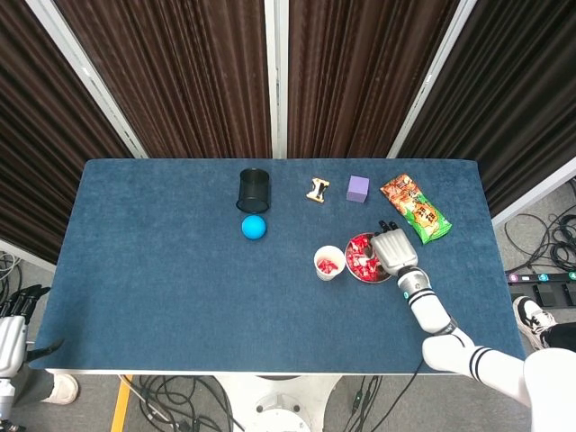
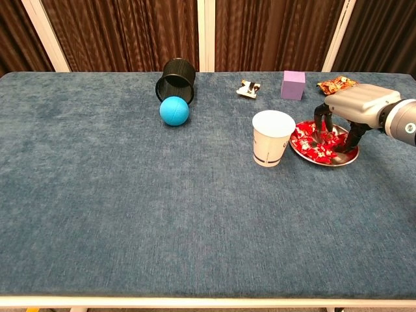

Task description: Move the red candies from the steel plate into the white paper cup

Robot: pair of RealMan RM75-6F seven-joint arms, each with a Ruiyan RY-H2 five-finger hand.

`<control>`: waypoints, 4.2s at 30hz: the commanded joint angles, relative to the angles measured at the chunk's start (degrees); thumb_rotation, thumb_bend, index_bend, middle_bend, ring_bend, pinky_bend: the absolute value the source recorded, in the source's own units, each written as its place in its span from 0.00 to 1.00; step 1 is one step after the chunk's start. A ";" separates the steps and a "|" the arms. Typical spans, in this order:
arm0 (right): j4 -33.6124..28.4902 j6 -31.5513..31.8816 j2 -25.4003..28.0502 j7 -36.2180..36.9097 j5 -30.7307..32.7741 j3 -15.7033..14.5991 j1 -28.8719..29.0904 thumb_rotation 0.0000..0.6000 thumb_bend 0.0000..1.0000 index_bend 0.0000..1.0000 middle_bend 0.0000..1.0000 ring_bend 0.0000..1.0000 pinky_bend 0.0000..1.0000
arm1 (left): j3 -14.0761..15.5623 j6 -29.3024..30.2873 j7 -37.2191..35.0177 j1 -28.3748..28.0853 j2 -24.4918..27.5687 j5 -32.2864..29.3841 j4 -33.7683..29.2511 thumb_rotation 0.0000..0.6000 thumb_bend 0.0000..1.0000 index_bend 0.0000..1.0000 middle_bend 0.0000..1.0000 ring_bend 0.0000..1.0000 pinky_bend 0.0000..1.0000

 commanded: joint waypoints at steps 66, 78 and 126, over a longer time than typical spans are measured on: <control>-20.61 4.66 6.11 2.42 -8.80 2.35 3.20 1.00 0.35 0.40 0.36 0.11 0.20 | -0.02 1.44 -0.25 0.91 0.86 0.26 -0.61 1.00 0.00 0.24 0.24 0.15 0.20; -22.88 9.73 11.52 4.14 -8.61 3.40 0.34 1.00 0.06 0.29 0.30 0.09 0.19 | -0.37 1.82 -0.22 0.69 0.93 0.60 -0.75 1.00 0.00 0.24 0.24 0.15 0.20; 4.73 1.57 -2.84 7.83 -12.28 -2.37 -0.76 1.00 0.35 0.56 0.44 0.16 0.17 | -0.02 -0.03 1.28 0.07 0.76 0.04 -1.47 1.00 0.00 0.24 0.24 0.15 0.20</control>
